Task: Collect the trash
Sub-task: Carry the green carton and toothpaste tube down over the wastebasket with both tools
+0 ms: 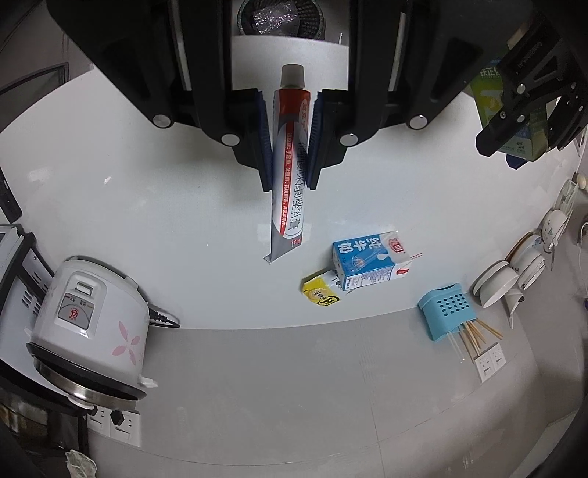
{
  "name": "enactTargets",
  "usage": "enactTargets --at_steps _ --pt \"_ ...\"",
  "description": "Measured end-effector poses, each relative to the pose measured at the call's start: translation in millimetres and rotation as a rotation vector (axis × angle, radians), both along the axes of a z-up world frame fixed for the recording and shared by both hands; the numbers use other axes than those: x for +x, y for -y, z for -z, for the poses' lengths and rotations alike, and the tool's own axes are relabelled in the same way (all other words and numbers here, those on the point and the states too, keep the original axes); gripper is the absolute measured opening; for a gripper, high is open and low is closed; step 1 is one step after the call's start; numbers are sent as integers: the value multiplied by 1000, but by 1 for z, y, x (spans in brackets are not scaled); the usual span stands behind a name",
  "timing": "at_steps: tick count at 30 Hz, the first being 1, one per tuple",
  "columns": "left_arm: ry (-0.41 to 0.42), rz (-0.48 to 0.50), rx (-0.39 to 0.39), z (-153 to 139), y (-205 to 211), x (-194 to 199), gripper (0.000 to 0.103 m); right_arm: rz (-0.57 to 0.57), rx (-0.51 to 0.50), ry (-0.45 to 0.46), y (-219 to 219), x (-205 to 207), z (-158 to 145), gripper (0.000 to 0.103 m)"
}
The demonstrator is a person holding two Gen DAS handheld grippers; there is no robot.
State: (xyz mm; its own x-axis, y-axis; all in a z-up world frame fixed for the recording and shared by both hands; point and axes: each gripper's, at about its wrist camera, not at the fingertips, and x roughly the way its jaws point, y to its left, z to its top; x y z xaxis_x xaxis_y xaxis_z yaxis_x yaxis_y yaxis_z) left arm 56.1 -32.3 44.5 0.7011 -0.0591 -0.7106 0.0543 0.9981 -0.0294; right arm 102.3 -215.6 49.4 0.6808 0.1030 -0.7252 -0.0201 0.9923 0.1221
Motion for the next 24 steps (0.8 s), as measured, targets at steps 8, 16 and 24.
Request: enactTargets --at_steps 8,16,24 --pt "19 31 -6 11 3 -48 57 -20 35 35 1 -59 6 18" --pt "50 47 -12 32 1 -91 57 -41 70 61 4 -109 24 18" --pt "55 48 -39 73 -4 -130 57 -63 49 88 -2 -161 60 18"
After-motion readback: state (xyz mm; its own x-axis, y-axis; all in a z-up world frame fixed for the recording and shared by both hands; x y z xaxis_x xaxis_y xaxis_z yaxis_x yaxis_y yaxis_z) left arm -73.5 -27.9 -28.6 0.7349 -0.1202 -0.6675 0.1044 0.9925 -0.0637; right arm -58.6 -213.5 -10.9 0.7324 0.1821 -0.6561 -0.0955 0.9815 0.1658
